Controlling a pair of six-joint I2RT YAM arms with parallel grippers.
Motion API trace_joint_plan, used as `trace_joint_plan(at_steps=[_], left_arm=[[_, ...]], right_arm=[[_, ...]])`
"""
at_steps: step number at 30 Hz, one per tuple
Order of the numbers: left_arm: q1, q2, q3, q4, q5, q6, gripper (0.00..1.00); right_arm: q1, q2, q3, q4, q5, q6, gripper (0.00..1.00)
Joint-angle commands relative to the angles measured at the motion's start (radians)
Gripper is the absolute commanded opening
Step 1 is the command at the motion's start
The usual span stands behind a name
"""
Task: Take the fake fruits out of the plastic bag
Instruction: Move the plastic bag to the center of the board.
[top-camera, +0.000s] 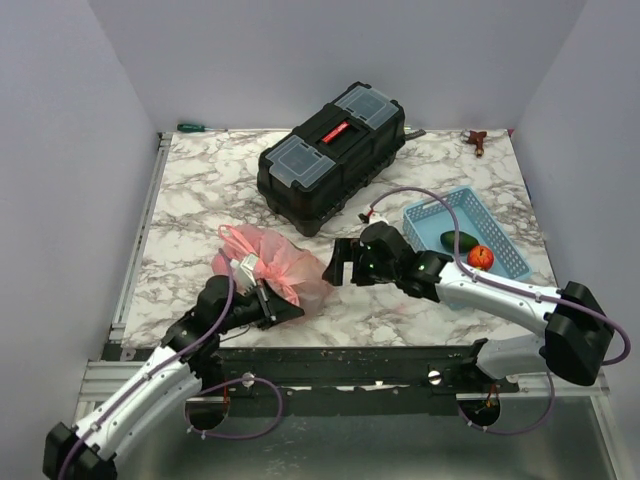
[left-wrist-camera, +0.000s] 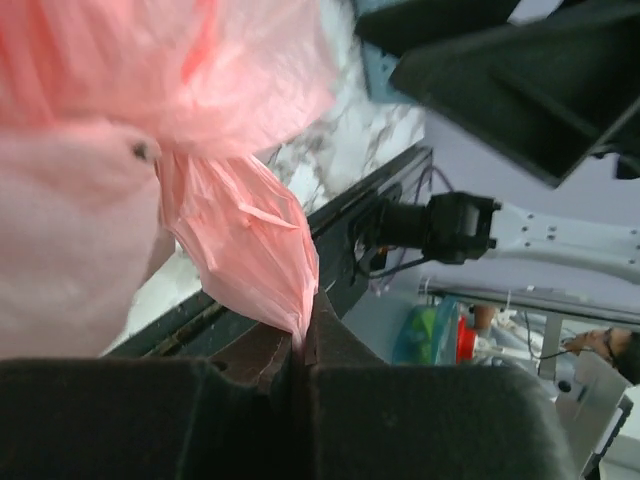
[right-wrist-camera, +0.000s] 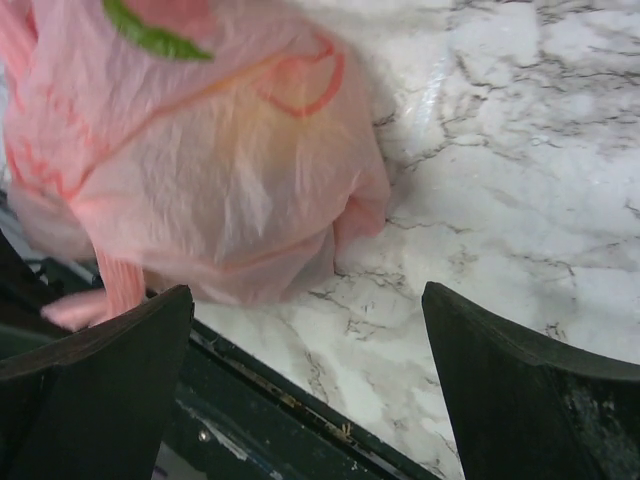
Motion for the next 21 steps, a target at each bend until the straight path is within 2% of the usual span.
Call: trace_joint_plan(at_steps=[1, 5, 10, 12, 13, 14, 15, 16, 18, 21], left_arm=[[-0.228, 0.187, 0.040, 0.117, -0.151, -0.067, 0.01], [-0.416, 0.425, 0.228, 0.083, -0.271, -0.012, 0.00], [-0.458, 0.545, 0.358, 0.051, -0.303, 0.051, 0.00], [-0.458, 0.549, 0.368, 0.041, -0.300, 0.068, 0.12], [-0.460, 0.535, 0.369, 0.035, -0.310, 0.084, 0.22], [-0.470, 0.503, 0.356, 0.035, -0.348, 0.091, 0.38], [-0.485, 0.464, 0.332, 0.047, -0.384, 0.098, 0.58], [-0.490, 0.416, 0.296, 0.075, -0.408, 0.107, 0.70], [-0.489, 0.334, 0.278, 0.022, -0.440, 0.124, 0.83], [-0.489, 0.237, 0.321, -0.149, -0.483, 0.207, 0.89]], right_arm=[[0.002, -0.027, -0.030, 0.003, 0.181, 0.091, 1.00], [0.001, -0.071, -0.081, 0.001, 0.237, 0.077, 1.00], [0.001, -0.166, -0.155, 0.006, 0.167, -0.028, 1.00], [0.001, -0.203, -0.170, 0.005, 0.140, -0.044, 1.00], [0.002, -0.215, -0.176, 0.011, 0.111, -0.057, 1.00], [0.002, -0.231, -0.192, 0.034, 0.083, -0.078, 1.00], [0.001, -0.242, -0.211, 0.061, 0.051, -0.101, 0.99], [0.001, -0.253, -0.223, 0.088, 0.028, -0.126, 0.99], [0.002, -0.260, -0.215, 0.090, 0.005, -0.161, 0.99], [0.003, -0.253, -0.188, 0.095, -0.036, -0.201, 0.98]])
